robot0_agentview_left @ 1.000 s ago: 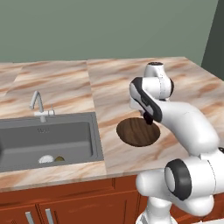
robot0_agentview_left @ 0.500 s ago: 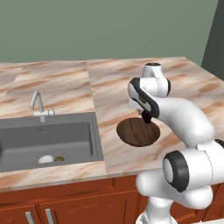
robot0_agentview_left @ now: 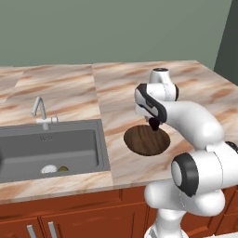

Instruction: Pick the eggplants from the cabinet and place them in one bowl. Pick the potato from the sink and place it in the other bowl.

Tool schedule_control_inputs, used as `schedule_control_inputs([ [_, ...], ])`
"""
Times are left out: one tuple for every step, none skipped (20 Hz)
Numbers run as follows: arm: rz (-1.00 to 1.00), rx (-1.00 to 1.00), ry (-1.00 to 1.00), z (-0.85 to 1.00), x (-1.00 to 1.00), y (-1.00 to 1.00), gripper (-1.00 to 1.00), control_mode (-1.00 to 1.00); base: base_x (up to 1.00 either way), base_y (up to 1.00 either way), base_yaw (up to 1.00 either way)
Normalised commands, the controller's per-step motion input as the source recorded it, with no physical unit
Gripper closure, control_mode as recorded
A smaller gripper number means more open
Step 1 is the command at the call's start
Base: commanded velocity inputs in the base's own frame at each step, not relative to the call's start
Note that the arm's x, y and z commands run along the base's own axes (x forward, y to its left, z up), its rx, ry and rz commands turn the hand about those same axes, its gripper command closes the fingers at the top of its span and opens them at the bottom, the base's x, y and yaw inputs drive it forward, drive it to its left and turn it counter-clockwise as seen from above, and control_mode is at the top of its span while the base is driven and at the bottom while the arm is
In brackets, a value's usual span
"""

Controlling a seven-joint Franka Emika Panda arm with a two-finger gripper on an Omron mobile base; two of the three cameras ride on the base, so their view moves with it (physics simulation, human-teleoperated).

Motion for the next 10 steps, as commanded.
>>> schedule_control_inputs([
  [-0.01, 0.0, -0.05, -0.15, 0.04, 0.0, 1.0, -1.0, 0.0, 0.0, 0.0],
  [-0.01, 0.0, -0.02, -0.15, 0.06, 0.0, 1.0, -1.0, 0.0, 0.0, 0.0],
  [-0.01, 0.0, -0.02, -0.15, 0.06, 0.0, 1.0, -1.0, 0.0, 0.0, 0.0],
  [-0.01, 0.0, 0.0, -0.15, 0.07, 0.0, 1.0, -1.0, 0.0, 0.0, 0.0],
  [-0.01, 0.0, 0.0, -0.15, 0.06, 0.0, 1.0, -1.0, 0.0, 0.0, 0.0],
  [-0.01, 0.0, 0.0, -0.15, 0.06, 0.0, 1.0, -1.0, 0.0, 0.0, 0.0],
  [-0.01, 0.0, 0.0, -0.16, 0.04, 0.0, 1.0, -1.0, 0.0, 0.0, 0.0],
  [-0.01, 0.0, -0.02, -0.17, 0.01, 0.0, 1.0, -1.0, 0.0, 0.0, 0.0],
  [-0.01, 0.0, -0.03, -0.18, 0.0, 0.0, 1.0, -1.0, 0.0, 0.0, 0.0],
  [-0.01, 0.0, -0.04, -0.18, 0.0, 0.0, 1.0, -1.0, 0.0, 0.0, 0.0],
])
